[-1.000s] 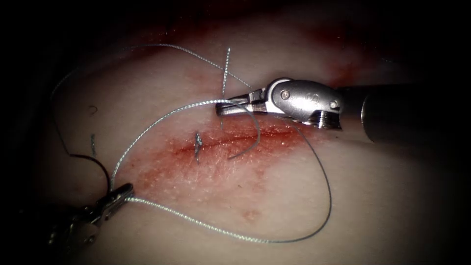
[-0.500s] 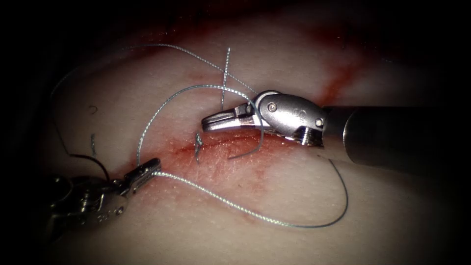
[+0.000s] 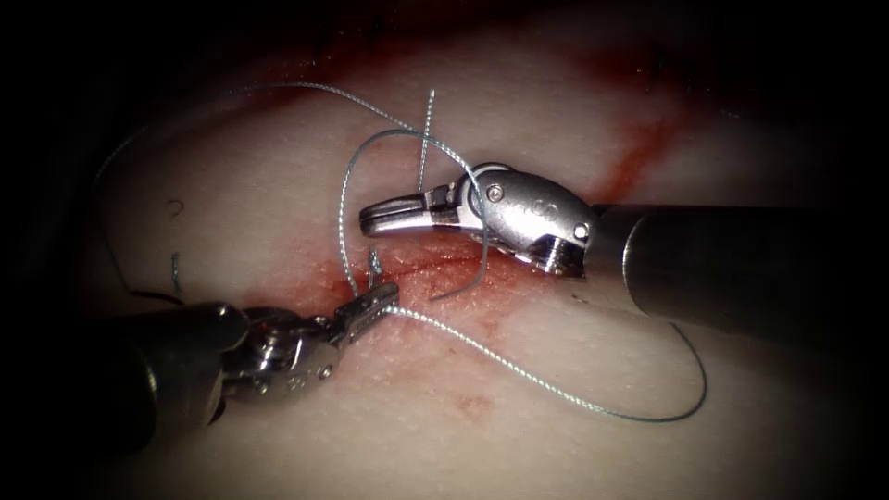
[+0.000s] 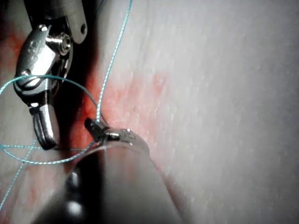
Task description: Wound Closure
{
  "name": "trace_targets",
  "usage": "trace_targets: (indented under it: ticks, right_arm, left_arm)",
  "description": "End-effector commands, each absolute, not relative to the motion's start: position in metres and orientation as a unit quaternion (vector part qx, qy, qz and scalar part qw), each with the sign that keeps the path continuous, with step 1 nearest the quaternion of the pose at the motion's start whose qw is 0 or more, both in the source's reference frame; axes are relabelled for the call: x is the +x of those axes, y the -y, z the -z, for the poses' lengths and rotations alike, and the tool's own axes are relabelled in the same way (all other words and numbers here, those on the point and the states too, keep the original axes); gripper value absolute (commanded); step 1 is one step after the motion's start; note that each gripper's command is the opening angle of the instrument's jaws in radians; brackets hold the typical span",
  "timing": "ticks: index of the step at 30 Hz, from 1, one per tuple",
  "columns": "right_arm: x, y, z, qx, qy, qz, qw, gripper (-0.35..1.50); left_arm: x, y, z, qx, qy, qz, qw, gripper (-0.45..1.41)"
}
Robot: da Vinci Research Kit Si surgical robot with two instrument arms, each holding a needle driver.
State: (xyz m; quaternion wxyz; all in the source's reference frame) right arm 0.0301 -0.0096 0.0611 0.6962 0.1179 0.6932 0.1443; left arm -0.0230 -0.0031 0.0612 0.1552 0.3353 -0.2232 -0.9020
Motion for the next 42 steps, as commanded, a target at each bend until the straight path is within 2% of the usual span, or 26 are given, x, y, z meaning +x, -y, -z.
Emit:
trace_targets:
  ticks: [1,8,13,16,19,21,24,27,33,42]
  right_arm:
    - [0.0313,0.01,-0.062,0.117,-0.694,-0.145,0.695,-0.35]
    - [0.0325,0.009,-0.061,0.115,-0.697,-0.157,0.69,-0.23]
    - [0.0332,0.009,-0.06,0.11,-0.708,-0.17,0.677,-0.23]
    - [0.034,0.008,-0.06,0.108,-0.709,-0.175,0.675,0.05]
    - [0.0346,0.008,-0.06,0.101,-0.705,-0.183,0.678,0.54]
    - [0.0348,0.008,-0.06,0.094,-0.699,-0.196,0.681,0.95]
    - [0.0349,0.007,-0.06,0.079,-0.692,-0.208,0.687,1.22]
    - [0.0347,0.007,-0.061,0.054,-0.68,-0.208,0.701,1.28]
    - [0.0343,0.008,-0.062,0.036,-0.637,-0.191,0.746,1.28]
    - [0.0344,0.011,-0.065,0.074,-0.601,-0.114,0.788,1.23]
  left_arm:
    - [-0.0239,0.003,-0.062,0.336,0.222,0.901,0.161,-0.45]
    - [-0.0257,0.004,-0.061,0.346,0.202,0.896,0.19,-0.45]
    - [-0.0265,0.004,-0.061,0.357,0.198,0.891,0.2,-0.45]
    - [-0.0274,0.004,-0.06,0.362,0.195,0.888,0.208,-0.45]
    - [-0.0279,0.005,-0.06,0.366,0.195,0.886,0.21,-0.45]
    - [-0.0281,0.005,-0.06,0.367,0.193,0.885,0.212,-0.45]
    - [-0.0283,0.005,-0.06,0.366,0.194,0.884,0.216,-0.45]
    - [-0.0283,0.006,-0.059,0.364,0.195,0.884,0.219,-0.45]
    - [-0.0277,0.007,-0.057,0.349,0.201,0.885,0.234,-0.45]
    - [-0.0244,0.004,-0.051,0.363,0.286,0.857,0.229,-0.45]
